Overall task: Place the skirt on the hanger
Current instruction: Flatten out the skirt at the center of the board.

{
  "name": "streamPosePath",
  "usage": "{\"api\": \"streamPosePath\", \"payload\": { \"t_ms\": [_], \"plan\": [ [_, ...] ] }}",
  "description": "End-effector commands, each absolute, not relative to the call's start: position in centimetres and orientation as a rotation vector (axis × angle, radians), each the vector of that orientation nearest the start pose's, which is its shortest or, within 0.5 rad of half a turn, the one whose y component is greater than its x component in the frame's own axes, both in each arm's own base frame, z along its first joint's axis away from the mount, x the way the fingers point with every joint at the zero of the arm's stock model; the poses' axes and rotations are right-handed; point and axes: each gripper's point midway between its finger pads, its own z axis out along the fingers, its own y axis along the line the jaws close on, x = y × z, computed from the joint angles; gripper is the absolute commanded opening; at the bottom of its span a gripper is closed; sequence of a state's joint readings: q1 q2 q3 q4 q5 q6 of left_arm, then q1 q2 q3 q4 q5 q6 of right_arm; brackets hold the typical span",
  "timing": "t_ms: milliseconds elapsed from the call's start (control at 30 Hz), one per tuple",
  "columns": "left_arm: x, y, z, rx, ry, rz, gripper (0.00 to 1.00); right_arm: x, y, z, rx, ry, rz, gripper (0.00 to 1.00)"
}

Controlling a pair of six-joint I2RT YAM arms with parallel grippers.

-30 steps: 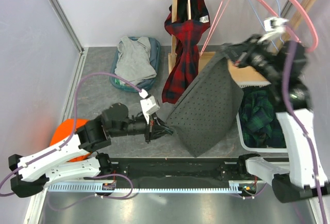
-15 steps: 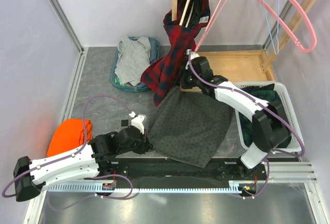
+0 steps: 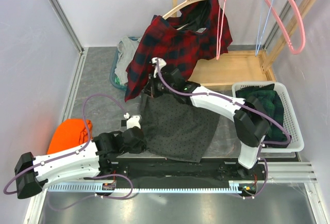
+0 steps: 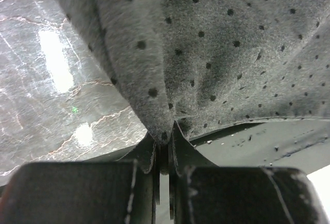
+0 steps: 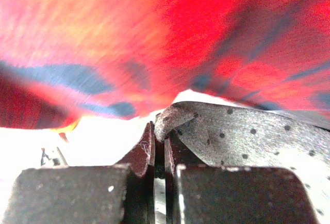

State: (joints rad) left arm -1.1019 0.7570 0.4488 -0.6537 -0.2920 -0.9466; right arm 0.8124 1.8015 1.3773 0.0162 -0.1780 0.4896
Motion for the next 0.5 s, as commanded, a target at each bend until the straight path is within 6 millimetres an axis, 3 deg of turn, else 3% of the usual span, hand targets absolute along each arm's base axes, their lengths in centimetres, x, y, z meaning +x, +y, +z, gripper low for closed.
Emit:
{"api": "streamPosePath", "payload": {
  "t_ms": [0, 100, 133, 233, 267, 300, 333, 367, 433, 467],
  "plan": [
    [12.0, -18.1, 7.6, -0.002, 2.486, -0.51, 0.06, 32.0, 47.0, 22.5, -0.551, 1.947, 1.116, 0.0],
    [12.1, -18.3, 7.9, -0.002, 2.481, -0.519, 0.2, 30.6, 48.6, 22.7, -0.634, 1.938, 1.12, 0.19],
    [12.1, -18.3, 7.9, 0.0, 2.48, -0.52, 0.38, 30.3, 48.7, 22.7, -0.646, 1.941, 1.111, 0.38],
    [12.2, -18.2, 8.5, -0.001, 2.471, -0.516, 0.63, 30.7, 47.1, 22.4, -0.597, 1.992, 1.007, 0.58],
    [12.3, -18.2, 8.8, 0.001, 2.464, -0.514, 0.67, 31.1, 45.7, 20.9, -0.554, 2.042, 0.915, 0.62],
    [12.4, -18.2, 9.0, 0.007, 2.46, -0.509, 0.7, 31.1, 44.5, 21.8, -0.514, 2.037, 0.882, 0.65],
    [12.5, -18.2, 9.3, 0.012, 2.454, -0.512, 0.73, 31.2, 43.4, 21.5, -0.478, 2.056, 0.84, 0.69],
    [12.7, -18.5, 9.8, 0.016, 2.442, -0.52, 0.73, 31.2, 41.5, 19.7, -0.443, 2.104, 0.741, 0.7],
    [12.9, -18.4, 10.2, 0.041, 2.433, -0.504, 0.74, 30.9, 39.0, 20.4, -0.38, 2.105, 0.676, 0.71],
    [13.2, -18.6, 10.9, 0.046, 2.419, -0.504, 0.75, 30.0, 37.3, 18.1, -0.363, 2.163, 0.622, 0.72]
  ]
}}
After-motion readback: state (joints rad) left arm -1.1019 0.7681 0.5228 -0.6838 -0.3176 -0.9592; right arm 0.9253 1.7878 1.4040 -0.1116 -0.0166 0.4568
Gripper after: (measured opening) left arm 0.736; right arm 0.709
